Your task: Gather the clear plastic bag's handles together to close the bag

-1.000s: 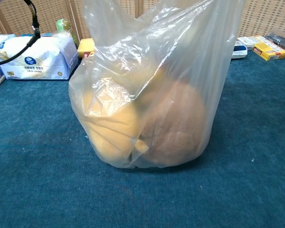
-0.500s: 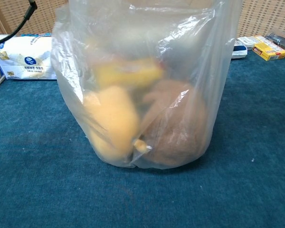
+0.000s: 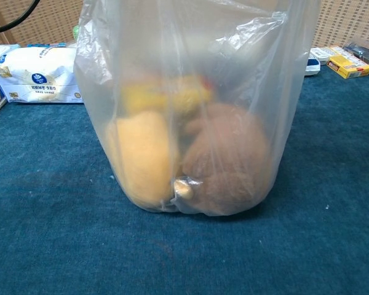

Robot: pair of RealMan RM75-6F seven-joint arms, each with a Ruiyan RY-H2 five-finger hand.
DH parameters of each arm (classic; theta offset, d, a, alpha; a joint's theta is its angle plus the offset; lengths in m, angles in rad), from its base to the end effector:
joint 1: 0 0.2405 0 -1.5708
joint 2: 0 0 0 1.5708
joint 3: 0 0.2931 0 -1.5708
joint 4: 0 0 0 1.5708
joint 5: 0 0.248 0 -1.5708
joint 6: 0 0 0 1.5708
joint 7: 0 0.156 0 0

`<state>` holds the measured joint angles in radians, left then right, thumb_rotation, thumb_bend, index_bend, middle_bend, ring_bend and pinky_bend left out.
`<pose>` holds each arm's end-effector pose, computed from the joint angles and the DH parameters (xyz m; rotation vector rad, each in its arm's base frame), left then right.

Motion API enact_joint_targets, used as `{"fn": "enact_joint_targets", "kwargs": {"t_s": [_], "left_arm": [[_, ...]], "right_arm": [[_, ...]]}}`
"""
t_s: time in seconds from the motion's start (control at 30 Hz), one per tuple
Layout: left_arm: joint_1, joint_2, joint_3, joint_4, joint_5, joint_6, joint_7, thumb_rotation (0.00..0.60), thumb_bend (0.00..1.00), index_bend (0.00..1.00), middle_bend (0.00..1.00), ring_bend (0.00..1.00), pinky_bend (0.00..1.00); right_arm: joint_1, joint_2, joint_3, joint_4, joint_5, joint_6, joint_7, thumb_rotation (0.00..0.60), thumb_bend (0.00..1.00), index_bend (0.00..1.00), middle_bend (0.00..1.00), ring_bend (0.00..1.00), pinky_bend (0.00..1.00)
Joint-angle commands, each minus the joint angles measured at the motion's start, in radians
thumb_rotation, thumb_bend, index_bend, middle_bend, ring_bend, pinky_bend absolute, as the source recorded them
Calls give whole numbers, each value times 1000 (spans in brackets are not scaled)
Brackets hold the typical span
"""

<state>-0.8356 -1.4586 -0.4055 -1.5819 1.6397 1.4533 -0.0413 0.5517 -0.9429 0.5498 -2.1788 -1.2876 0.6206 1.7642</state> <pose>-0.0169 0.3869 0.0893 -1.5555 -0.4282 -1.9997 -0.0562 -0.3195 0.1136 -0.4603 2.3502 -1.2876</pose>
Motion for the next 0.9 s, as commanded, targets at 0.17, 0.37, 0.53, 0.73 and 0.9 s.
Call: {"fn": "enact_joint_targets", "kwargs": {"t_s": [0.17,0.37,0.53,0.73,0.9], "left_arm": [[-30,2,-15,-14,-18,-26,28,600,235,556,427,304,429],[-54,3,-24,-30,-36,-47,51,600,202,511,401,277,408],[-61,5,-17,-42,-39,-55,57,600,178,487,391,270,404],[-69,7,-11,-48,-42,-60,67,600,170,475,387,265,402],[-92,-6,-19,-46,-56,-76,78,600,165,460,384,262,401]], "right_arm": [[33,-21,-13,35,-36,-1,-65,457,161,400,382,302,168],[55,-48,-30,66,-64,10,-96,295,137,362,339,236,105],[66,-58,-38,91,-67,22,-101,231,129,353,324,207,77],[76,-64,-45,107,-60,35,-100,214,128,346,314,192,63],[92,-76,-53,121,-57,40,-119,198,127,326,303,172,47]]}}
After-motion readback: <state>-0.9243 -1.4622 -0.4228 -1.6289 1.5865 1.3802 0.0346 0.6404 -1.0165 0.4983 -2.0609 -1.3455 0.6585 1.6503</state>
